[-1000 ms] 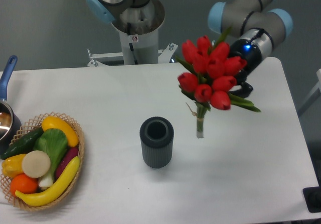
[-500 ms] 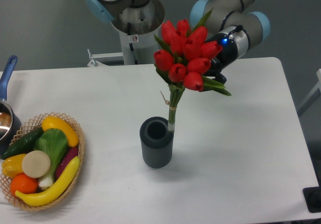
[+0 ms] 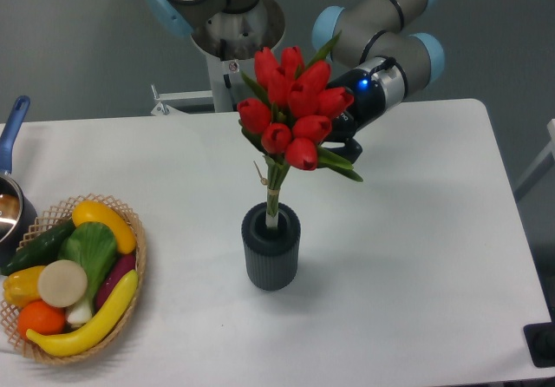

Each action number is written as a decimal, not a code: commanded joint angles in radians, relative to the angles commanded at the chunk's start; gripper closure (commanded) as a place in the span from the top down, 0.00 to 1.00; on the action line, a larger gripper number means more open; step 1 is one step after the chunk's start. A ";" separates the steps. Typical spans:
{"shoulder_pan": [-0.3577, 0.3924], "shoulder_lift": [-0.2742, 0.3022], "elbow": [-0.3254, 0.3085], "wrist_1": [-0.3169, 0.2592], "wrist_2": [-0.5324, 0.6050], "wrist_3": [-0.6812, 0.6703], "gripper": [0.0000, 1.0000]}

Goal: Insert the flowers into the vase
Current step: 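Lower the tulip stems into the grey vase opening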

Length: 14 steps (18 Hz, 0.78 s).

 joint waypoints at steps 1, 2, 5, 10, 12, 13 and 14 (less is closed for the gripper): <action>-0.002 -0.002 -0.005 0.000 0.002 0.002 0.35; -0.002 -0.003 -0.008 0.000 0.006 0.002 0.35; -0.003 -0.009 -0.009 0.000 0.093 0.002 0.35; -0.006 -0.037 -0.017 0.002 0.109 0.005 0.35; -0.008 -0.058 -0.018 0.002 0.109 0.031 0.35; -0.008 -0.069 -0.017 0.002 0.109 0.046 0.35; -0.008 -0.077 -0.015 0.002 0.109 0.057 0.35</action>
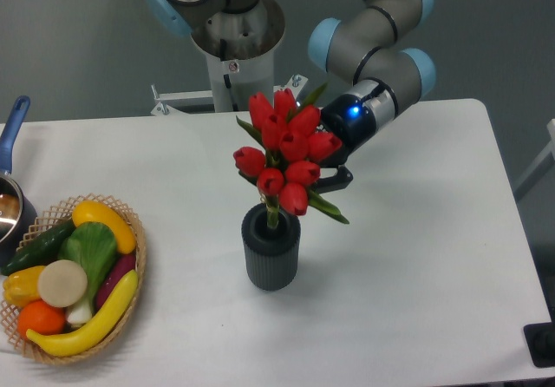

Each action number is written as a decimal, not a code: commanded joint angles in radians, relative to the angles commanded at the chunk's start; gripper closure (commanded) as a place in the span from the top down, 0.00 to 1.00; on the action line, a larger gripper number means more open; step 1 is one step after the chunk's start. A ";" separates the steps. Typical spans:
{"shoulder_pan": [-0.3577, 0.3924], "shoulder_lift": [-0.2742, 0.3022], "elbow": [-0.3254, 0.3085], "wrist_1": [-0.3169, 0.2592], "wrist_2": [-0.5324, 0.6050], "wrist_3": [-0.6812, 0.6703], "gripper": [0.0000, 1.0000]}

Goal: Insert the flowers into the vase
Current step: 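Lower the tulip stems into the grey vase opening, then open the gripper to release the tulips in the vase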

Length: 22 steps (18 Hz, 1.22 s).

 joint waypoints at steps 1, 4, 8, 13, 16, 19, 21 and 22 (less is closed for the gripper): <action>0.000 -0.009 0.002 0.000 0.008 0.011 0.35; -0.015 -0.028 0.003 0.002 0.072 0.032 0.35; -0.017 -0.031 0.000 0.002 0.084 0.037 0.36; -0.017 -0.038 -0.003 0.003 0.109 0.037 0.36; -0.017 -0.045 -0.003 0.003 0.136 0.037 0.37; -0.017 -0.057 -0.002 0.003 0.158 0.052 0.39; -0.017 -0.066 0.000 0.003 0.158 0.066 0.40; -0.017 -0.071 0.002 0.003 0.158 0.074 0.41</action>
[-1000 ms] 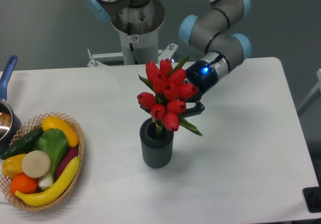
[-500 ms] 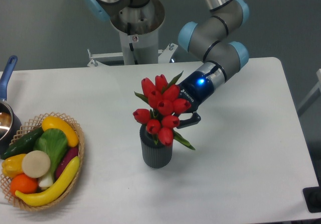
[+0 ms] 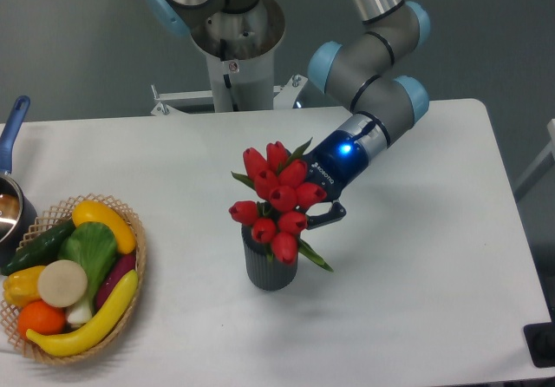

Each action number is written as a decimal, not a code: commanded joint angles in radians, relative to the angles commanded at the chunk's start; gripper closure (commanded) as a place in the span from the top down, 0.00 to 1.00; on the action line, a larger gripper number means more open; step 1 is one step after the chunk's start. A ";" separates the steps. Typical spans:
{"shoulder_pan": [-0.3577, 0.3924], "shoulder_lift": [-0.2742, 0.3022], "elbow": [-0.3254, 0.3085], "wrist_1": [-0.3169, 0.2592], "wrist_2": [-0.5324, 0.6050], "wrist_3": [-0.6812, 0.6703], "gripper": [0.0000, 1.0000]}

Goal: Insert the flowers into the vase
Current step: 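Open the gripper to release the tulips in the vase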

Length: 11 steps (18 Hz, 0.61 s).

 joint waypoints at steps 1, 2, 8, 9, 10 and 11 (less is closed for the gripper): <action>0.000 -0.002 0.003 0.000 0.000 0.005 0.43; 0.000 -0.002 0.005 0.000 0.000 0.008 0.48; 0.000 -0.006 0.008 -0.002 0.008 0.023 0.74; 0.000 -0.008 0.009 -0.002 0.008 0.025 0.76; 0.002 -0.008 0.008 -0.002 0.008 0.025 0.76; 0.002 -0.008 0.008 -0.002 0.008 0.025 0.78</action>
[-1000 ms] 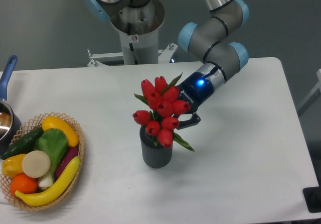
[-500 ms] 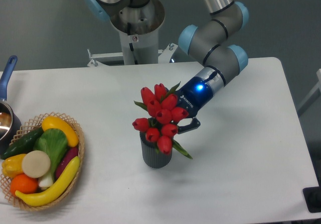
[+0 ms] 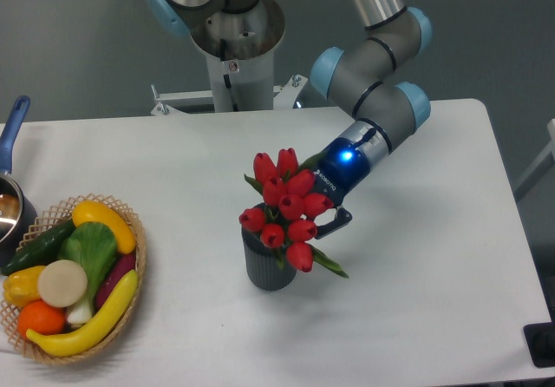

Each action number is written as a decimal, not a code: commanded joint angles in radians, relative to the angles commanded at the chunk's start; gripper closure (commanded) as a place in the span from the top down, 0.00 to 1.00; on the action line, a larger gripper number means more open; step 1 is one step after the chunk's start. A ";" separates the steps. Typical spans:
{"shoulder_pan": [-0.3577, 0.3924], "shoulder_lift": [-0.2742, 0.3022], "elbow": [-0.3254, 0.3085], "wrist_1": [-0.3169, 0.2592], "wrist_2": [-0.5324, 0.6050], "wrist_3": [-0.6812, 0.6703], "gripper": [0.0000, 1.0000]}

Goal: Insert the flowers into the vase
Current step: 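Open the gripper to release the tulips in the vase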

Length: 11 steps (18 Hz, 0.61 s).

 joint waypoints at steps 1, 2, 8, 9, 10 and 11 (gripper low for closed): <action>0.000 0.000 0.002 0.002 0.002 0.000 0.81; 0.000 0.000 0.002 0.002 0.008 0.000 0.88; 0.005 0.003 0.006 0.003 0.064 0.002 1.00; 0.006 0.005 0.009 0.003 0.083 0.002 1.00; 0.008 0.008 0.009 0.005 0.093 0.002 1.00; 0.008 0.008 0.009 0.005 0.101 0.009 1.00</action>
